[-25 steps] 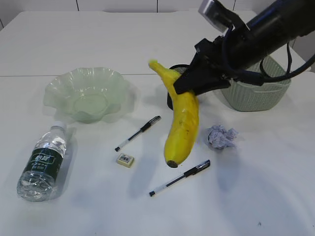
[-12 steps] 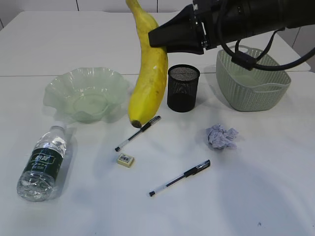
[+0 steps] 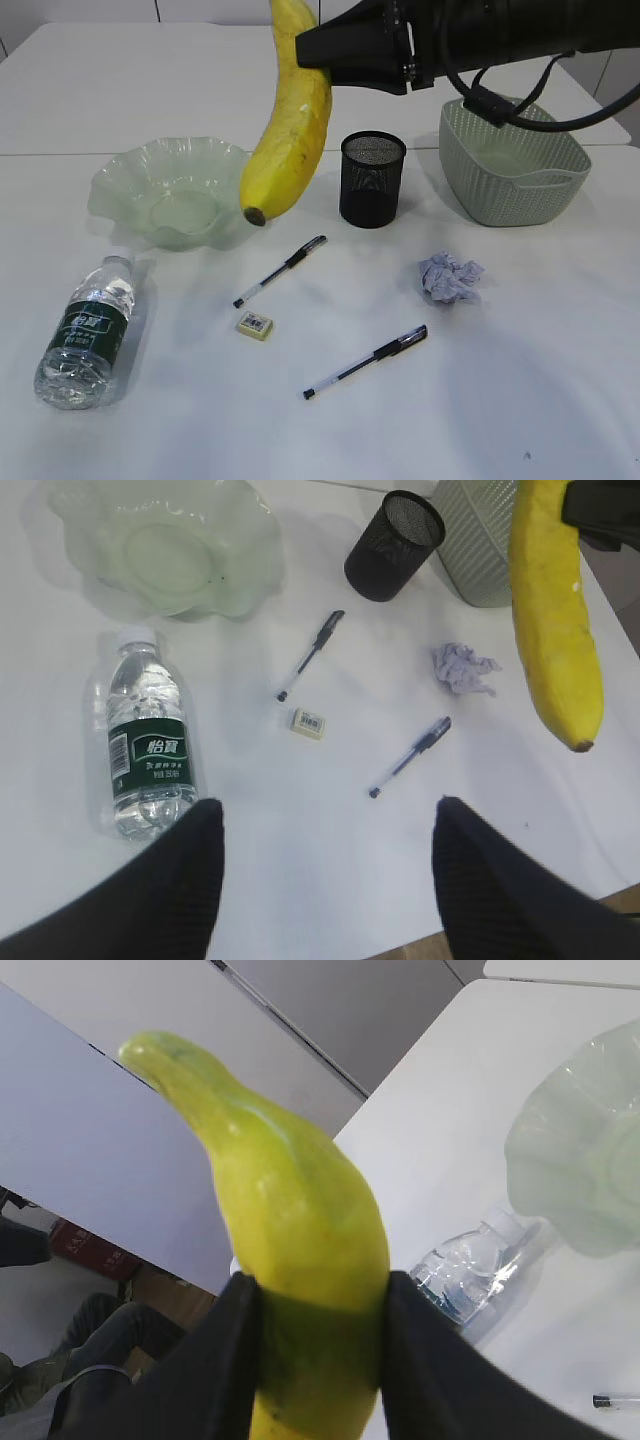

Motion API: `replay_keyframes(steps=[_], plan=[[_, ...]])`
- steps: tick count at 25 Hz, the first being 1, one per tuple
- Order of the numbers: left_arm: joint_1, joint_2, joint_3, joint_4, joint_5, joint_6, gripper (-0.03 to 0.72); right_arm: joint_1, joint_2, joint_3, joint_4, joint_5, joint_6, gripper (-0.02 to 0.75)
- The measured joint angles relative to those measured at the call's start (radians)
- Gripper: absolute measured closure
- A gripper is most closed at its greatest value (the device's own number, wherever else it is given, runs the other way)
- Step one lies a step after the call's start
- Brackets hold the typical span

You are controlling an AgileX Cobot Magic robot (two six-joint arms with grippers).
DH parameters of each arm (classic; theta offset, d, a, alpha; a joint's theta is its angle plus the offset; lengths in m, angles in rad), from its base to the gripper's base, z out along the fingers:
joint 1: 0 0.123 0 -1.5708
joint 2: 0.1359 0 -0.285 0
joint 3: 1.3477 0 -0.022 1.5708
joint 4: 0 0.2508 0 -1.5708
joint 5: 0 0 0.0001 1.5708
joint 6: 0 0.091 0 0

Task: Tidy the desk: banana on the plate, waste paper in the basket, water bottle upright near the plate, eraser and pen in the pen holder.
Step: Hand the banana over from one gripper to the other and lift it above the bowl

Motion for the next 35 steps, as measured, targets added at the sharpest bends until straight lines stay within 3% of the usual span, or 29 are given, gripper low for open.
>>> replay_keyframes(steps=[10,16,27,35], plan=[[0.000,0.020,0.000,0.009,-0.010,0.000,0.224,0.000,0.000,0.001,0.000,-0.002,0.000,0.498],[0.000,0.020,0.000,0.114,-0.009,0.013,0.231,0.000,0.000,0.002,0.000,-0.002,0.000,0.498],[0.000,0.173,0.000,0.117,-0.103,0.302,0.241,0.018,0.000,0.002,0.034,-0.008,-0.001,0.498],[0.000,0.268,0.000,-0.042,-0.218,0.529,0.273,0.044,0.000,0.002,0.040,-0.010,-0.006,0.498]])
